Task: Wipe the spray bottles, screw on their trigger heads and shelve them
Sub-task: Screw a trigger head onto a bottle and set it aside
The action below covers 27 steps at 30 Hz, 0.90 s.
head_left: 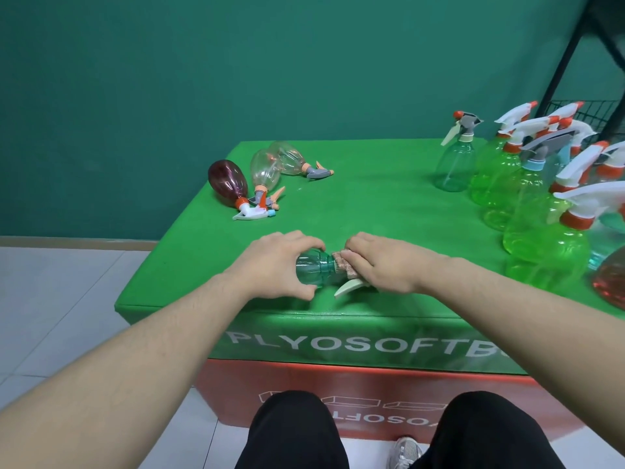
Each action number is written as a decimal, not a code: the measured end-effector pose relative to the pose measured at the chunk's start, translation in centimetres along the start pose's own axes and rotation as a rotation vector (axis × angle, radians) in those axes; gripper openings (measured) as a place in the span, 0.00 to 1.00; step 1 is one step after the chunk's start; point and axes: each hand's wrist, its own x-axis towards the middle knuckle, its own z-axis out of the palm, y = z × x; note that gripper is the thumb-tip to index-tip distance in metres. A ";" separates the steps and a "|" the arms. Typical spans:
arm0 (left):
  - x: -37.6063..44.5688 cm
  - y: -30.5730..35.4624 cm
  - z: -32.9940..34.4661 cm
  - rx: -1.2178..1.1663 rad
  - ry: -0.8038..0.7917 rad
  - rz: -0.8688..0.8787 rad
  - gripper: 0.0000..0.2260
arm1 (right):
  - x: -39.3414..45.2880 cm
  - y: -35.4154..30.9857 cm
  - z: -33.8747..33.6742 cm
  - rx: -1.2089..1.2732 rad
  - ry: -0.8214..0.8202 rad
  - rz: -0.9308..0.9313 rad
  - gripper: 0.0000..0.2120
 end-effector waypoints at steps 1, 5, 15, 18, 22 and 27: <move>0.1 -0.1 0.0 -0.014 -0.003 -0.007 0.35 | -0.2 0.3 0.3 0.048 0.014 -0.005 0.21; 0.5 -0.1 -0.1 -0.023 -0.005 -0.015 0.36 | -1.7 1.1 1.2 0.118 0.041 -0.032 0.25; 0.7 0.3 -0.3 -0.015 -0.034 -0.025 0.36 | -5.6 0.5 2.3 -0.133 0.136 -0.126 0.29; 0.7 0.2 -0.4 -0.019 -0.037 -0.028 0.36 | -5.8 0.1 3.0 -0.221 0.192 -0.182 0.28; 0.8 0.1 -0.3 -0.036 -0.028 -0.031 0.36 | -5.5 -0.8 3.7 -0.350 0.229 -0.247 0.25; 0.6 0.0 -0.1 -0.072 0.015 -0.055 0.35 | -5.3 -0.6 3.5 -0.344 0.214 -0.238 0.26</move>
